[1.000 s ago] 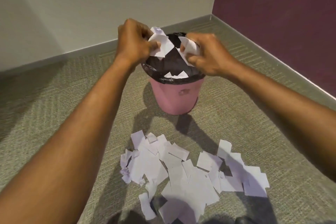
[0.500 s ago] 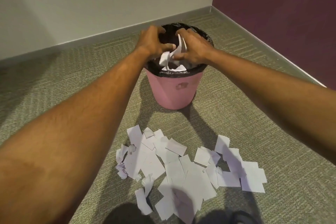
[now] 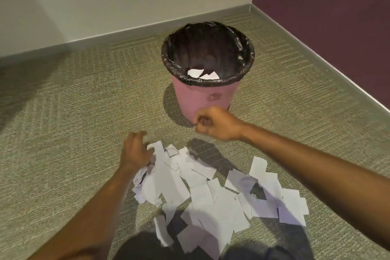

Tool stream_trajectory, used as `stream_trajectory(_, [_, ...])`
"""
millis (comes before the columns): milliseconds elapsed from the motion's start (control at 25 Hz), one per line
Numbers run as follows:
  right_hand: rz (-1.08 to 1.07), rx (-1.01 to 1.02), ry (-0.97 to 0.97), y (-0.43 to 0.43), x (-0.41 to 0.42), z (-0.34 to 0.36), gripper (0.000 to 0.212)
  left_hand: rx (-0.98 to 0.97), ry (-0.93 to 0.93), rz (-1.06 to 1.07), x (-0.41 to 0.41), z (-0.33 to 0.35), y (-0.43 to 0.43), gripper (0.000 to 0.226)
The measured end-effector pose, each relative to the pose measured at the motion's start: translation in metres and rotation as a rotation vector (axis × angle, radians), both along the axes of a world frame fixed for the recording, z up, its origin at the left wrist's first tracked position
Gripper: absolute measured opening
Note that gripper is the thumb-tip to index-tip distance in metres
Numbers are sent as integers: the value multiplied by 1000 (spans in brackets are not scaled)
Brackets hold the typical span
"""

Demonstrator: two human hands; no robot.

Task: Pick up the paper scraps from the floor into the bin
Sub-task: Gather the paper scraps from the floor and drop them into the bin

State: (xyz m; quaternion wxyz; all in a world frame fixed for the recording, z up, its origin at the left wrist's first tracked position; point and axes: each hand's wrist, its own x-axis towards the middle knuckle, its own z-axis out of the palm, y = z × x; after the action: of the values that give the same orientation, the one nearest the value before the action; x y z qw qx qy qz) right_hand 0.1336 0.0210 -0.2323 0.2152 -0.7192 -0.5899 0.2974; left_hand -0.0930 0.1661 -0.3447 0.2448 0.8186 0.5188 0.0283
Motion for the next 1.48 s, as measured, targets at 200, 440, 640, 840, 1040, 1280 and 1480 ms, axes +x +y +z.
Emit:
stream_trajectory(200, [251, -448, -265, 10, -21, -87, 93, -233, 453, -305, -23, -28, -29, 129])
stream_trajectory(440, [497, -479, -540, 30, -47, -137, 121, -256, 556, -302, -28, -54, -73, 139])
stream_trajectory(640, [553, -455, -626, 36, -66, -151, 128, -153, 562, -312, -19, -58, -88, 129])
stream_trajectory(840, [530, -332, -663, 21, -76, -151, 90, -63, 446, -366, -16, -57, -95, 101])
stream_trajectory(1040, [451, -323, -558, 6, -73, -152, 60, -76, 434, -437, -7, -54, -102, 84])
stream_trajectory(1280, [408, -262, -493, -5, -63, -141, 29, -5, 351, -449, -5, -60, -101, 54])
stream_trajectory(1480, [321, -240, -437, -10, -49, -131, 31, -147, 244, -388, 0, -72, -95, 52])
